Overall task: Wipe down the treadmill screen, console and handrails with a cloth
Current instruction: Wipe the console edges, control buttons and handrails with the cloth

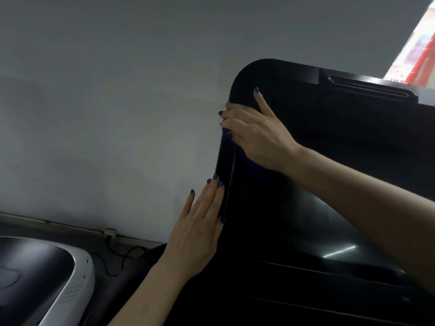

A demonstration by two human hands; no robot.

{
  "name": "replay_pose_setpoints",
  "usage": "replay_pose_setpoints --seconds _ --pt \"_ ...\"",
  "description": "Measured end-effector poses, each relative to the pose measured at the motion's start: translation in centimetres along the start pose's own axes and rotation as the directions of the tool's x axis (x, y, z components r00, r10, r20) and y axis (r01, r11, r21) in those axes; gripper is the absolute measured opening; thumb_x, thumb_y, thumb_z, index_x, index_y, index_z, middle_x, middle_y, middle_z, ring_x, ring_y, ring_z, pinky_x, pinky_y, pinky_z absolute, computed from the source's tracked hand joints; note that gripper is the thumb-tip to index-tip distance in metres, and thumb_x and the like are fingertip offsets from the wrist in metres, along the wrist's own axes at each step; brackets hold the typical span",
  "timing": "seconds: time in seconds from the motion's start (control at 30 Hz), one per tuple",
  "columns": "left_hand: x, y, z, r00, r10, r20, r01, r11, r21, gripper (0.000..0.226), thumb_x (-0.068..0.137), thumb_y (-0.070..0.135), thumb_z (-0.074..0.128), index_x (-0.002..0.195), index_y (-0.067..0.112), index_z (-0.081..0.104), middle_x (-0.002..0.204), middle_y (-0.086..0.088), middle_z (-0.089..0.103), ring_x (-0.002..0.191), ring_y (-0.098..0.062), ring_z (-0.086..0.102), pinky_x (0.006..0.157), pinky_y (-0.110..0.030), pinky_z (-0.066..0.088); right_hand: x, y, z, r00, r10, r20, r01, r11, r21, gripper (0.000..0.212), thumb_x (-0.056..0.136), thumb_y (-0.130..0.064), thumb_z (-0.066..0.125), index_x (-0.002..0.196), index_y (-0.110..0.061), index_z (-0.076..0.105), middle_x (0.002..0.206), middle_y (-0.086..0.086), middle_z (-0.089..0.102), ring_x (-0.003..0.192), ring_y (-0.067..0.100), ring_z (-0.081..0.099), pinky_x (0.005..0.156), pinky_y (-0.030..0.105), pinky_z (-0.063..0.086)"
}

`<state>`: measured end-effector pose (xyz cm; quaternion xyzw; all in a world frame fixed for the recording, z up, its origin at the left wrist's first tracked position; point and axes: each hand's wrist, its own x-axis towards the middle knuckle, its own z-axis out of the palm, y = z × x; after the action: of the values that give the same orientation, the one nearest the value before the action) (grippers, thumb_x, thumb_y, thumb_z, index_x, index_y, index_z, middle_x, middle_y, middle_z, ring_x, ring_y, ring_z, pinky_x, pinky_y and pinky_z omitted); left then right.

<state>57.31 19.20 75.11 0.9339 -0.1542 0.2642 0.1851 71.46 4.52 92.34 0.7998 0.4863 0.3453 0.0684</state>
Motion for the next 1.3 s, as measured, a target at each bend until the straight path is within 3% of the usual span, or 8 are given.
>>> replay_pose_setpoints --seconds 0.17,0.33,0.53,0.73,0.87,1.0,1.2,1.3 --pt "-1.0 0.1 0.2 1.000 -0.018 0.006 0.018 0.999 0.031 0.060 0.105 0.029 0.024 0.158 0.008 0.005 0.167 -0.005 0.002 0.153 -0.015 0.004 0.122 -0.044 0.015 -0.6 0.1 -0.6 0.978 -0.142 0.153 0.153 0.986 -0.061 0.037 0.101 -0.030 0.035 0.129 -0.021 0.057 0.143 -0.003 0.052 0.141 0.014 0.037 0.120 0.055 -0.005" --pt "-2.5 0.7 0.6 0.999 -0.039 0.031 0.039 0.999 0.014 0.061 0.105 0.027 0.027 0.158 0.008 0.004 0.167 -0.004 0.000 0.153 -0.015 0.002 0.123 -0.045 0.016 -0.8 -1.7 0.0 0.998 0.054 0.018 -0.054 0.998 0.012 0.033 0.101 -0.025 0.039 0.122 -0.014 0.063 0.139 0.000 0.057 0.141 0.016 0.038 0.121 0.052 -0.003" --pt "-4.3 0.7 0.9 0.997 -0.045 0.062 0.046 0.999 -0.007 0.062 0.104 0.029 0.026 0.158 0.010 0.003 0.167 -0.002 -0.003 0.153 -0.014 0.000 0.123 -0.045 0.013 -2.9 -3.2 0.2 0.989 -0.115 0.097 0.114 0.993 0.007 0.030 0.101 -0.023 0.042 0.122 -0.018 0.063 0.137 -0.002 0.058 0.138 0.016 0.042 0.120 0.054 -0.003" --pt "-5.7 1.0 1.4 0.996 -0.054 0.075 0.052 0.998 0.036 0.062 0.104 0.028 0.026 0.158 0.008 0.004 0.167 -0.006 -0.001 0.153 -0.015 0.003 0.121 -0.048 0.021 -2.4 -3.7 0.0 0.997 0.045 0.056 -0.045 0.999 -0.011 0.030 0.101 -0.023 0.041 0.121 -0.017 0.062 0.138 -0.003 0.057 0.141 0.015 0.037 0.119 0.055 -0.006" --pt "-6.8 1.2 1.7 0.995 -0.063 0.081 0.064 0.998 -0.008 0.061 0.104 0.028 0.029 0.158 0.008 0.008 0.167 -0.004 0.000 0.153 -0.014 0.003 0.122 -0.048 0.018 -4.6 -6.1 1.0 0.998 -0.029 0.056 0.029 1.000 0.012 0.026 0.099 -0.018 0.046 0.117 -0.015 0.064 0.136 0.000 0.058 0.139 0.019 0.041 0.120 0.056 0.000" --pt "-7.7 1.4 1.7 0.992 -0.067 0.108 0.063 0.997 0.035 0.062 0.104 0.029 0.027 0.158 0.007 0.006 0.167 -0.006 -0.001 0.153 -0.015 0.002 0.121 -0.048 0.021 -4.5 -5.7 0.1 0.985 -0.085 0.149 0.090 0.996 -0.028 0.034 0.101 -0.027 0.036 0.120 -0.018 0.063 0.139 -0.002 0.056 0.140 0.016 0.040 0.118 0.055 -0.007" --pt "-9.0 1.8 2.0 0.990 -0.074 0.122 0.074 0.997 0.004 0.062 0.104 0.030 0.025 0.158 0.009 0.003 0.167 -0.005 -0.003 0.153 -0.014 0.002 0.123 -0.044 0.017 -4.4 -7.3 0.5 0.991 0.110 0.076 -0.109 0.994 -0.012 0.030 0.101 -0.022 0.041 0.120 -0.015 0.063 0.140 0.000 0.056 0.142 0.018 0.037 0.119 0.055 -0.004" --pt "-9.5 1.5 2.2 0.988 -0.073 0.133 0.076 0.997 -0.013 0.063 0.103 0.029 0.028 0.158 0.010 0.003 0.167 -0.005 -0.003 0.153 -0.013 0.001 0.122 -0.046 0.018 -5.9 -8.8 1.4 0.995 0.049 0.083 -0.048 0.999 -0.004 0.031 0.101 -0.022 0.037 0.116 -0.014 0.064 0.137 0.001 0.057 0.141 0.019 0.039 0.120 0.054 -0.002"
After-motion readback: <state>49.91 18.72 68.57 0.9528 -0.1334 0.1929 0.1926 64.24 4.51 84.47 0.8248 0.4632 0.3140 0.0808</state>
